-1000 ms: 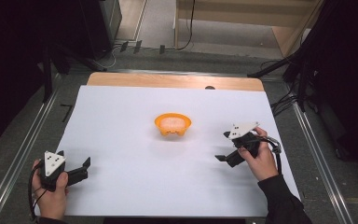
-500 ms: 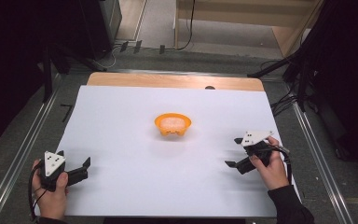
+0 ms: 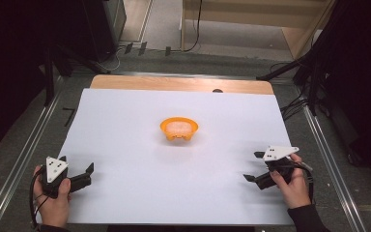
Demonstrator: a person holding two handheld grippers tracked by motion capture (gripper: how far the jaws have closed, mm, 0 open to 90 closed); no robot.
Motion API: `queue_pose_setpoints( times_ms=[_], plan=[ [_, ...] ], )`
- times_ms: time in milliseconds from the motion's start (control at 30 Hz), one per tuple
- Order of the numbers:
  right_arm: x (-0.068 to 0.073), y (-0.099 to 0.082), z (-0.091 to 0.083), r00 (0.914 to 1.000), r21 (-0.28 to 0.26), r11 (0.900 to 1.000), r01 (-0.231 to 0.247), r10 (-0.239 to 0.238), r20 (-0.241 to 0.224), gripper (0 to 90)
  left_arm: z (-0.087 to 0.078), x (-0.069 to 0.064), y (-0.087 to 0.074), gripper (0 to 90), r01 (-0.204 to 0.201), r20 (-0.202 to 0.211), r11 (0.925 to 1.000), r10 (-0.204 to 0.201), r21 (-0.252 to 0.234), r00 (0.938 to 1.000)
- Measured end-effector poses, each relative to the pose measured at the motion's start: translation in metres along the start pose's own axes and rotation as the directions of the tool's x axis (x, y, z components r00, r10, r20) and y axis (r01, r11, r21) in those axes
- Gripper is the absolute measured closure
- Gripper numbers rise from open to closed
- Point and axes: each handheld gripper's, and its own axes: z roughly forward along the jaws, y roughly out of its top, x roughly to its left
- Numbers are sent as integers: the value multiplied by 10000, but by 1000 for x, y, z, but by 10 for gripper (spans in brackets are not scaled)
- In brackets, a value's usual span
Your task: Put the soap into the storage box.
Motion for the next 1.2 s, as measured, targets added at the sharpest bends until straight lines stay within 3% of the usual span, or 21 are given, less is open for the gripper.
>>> queue_pose_setpoints(
  times_ms=[600, 867, 1200],
  plan=[
    [4, -39, -22, 9924, -585, 9930, -1027, 1063, 615, 20, 0, 0, 0, 69, -3, 13, 10000, 3, -28, 10000],
    [7, -58, -35, 9839, -1163, 9799, -1622, 1695, 565, 0, -1, 1, 0, 70, 20, 42, 10000, -20, -52, 10000],
    [9, -74, -47, 9684, -1617, 9644, -2091, 2272, 1030, 0, -1, 1, 0, 69, 52, 67, 10000, -52, -50, 10000]
  ],
)
